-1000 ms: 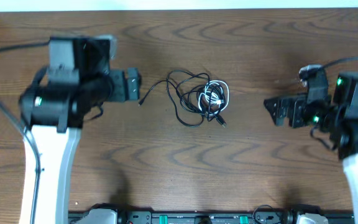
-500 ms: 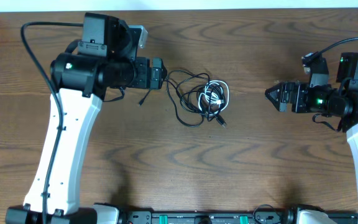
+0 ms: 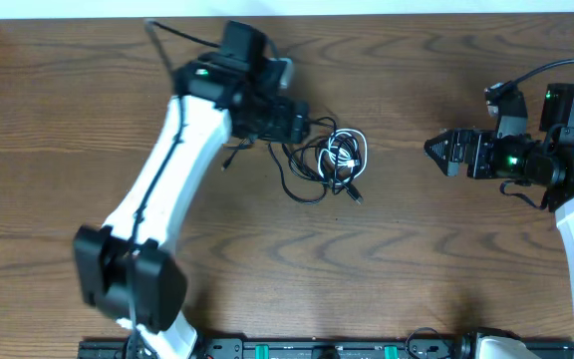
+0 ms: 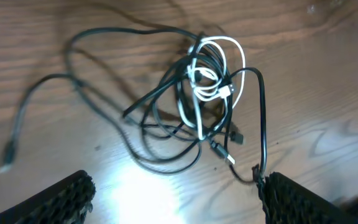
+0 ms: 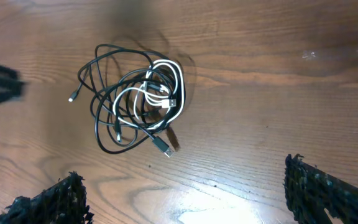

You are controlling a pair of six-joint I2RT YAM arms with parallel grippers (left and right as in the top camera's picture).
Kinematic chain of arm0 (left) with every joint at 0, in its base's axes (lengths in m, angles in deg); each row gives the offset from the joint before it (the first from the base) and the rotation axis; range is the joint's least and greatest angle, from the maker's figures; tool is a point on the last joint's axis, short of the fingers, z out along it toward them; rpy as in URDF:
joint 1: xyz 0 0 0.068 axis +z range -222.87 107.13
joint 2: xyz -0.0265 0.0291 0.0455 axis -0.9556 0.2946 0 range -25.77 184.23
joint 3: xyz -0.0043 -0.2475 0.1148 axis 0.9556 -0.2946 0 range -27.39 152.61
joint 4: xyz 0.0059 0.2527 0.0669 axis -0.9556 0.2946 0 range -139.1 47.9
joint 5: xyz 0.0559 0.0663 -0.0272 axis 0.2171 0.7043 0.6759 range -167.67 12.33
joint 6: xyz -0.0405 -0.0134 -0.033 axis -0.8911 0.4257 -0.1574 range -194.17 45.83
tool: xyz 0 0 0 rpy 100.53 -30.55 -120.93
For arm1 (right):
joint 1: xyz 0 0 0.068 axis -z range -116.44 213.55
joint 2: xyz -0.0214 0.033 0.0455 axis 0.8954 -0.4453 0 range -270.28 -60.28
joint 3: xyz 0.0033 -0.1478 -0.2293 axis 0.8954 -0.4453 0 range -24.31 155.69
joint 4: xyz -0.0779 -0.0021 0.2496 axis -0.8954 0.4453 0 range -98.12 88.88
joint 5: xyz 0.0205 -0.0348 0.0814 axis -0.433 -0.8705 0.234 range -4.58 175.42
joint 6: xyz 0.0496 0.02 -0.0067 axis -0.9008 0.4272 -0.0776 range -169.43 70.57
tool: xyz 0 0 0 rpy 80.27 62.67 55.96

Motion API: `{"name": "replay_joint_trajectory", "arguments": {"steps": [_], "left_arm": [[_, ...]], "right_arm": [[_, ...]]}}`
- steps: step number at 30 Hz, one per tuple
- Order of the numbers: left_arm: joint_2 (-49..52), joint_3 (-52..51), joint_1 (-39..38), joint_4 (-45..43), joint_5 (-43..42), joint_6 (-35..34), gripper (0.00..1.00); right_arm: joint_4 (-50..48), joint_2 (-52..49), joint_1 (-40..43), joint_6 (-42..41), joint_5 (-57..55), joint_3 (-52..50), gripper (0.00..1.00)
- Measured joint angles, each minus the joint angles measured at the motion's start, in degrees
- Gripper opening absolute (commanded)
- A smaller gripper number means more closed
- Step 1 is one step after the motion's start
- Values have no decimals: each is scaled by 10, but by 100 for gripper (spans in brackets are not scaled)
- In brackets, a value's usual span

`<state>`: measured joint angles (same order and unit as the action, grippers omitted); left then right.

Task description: Untangle cables

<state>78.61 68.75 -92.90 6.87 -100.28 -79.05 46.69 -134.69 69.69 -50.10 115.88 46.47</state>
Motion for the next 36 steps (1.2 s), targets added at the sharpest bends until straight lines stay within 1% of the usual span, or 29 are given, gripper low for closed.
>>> {"name": "replay_joint_trajectory", "arguments": {"steps": [5, 10, 14, 23, 25, 27, 28, 30, 31, 32, 33, 34, 35, 36], "left_arm": [[44, 0, -42, -31, 0, -9, 87], [74, 0, -72, -36, 0, -29, 86], [91, 0, -80, -43, 0, -48, 83], [95, 0, -86, -60, -23, -61, 82], [95, 0, -88, -64, -24, -61, 79], [96, 0, -94, -70, -22, -65, 71], [96, 0, -97, -71, -17, -68, 62], [99, 0, -105, -73, -6, -70, 33], [101, 0, -108, -74, 1, -73, 24], [103, 0, -111, -74, 7, -71, 20], [106, 0, -113, -75, 14, -74, 14], [108, 0, -114, -75, 21, -78, 10], [110, 0, -114, -75, 27, -80, 8], [110, 0, -114, -76, 33, -83, 8]], "right_arm": [[2, 0, 0, 0, 0, 0, 99], [2, 0, 0, 0, 0, 0, 99], [2, 0, 0, -2, 0, 0, 99], [2, 0, 0, -2, 0, 0, 99], [2, 0, 0, -2, 0, 0, 99], [2, 0, 0, -2, 0, 0, 99], [2, 0, 0, -2, 0, 0, 99], [2, 0, 0, -2, 0, 0, 99], [2, 0, 0, -2, 0, 0, 99], [2, 0, 0, -2, 0, 0, 99], [2, 0, 0, -2, 0, 0, 99], [2, 0, 0, -2, 0, 0, 99], [2, 0, 0, -2, 0, 0, 99], [1, 0, 0, -3, 0, 0, 99]]}}
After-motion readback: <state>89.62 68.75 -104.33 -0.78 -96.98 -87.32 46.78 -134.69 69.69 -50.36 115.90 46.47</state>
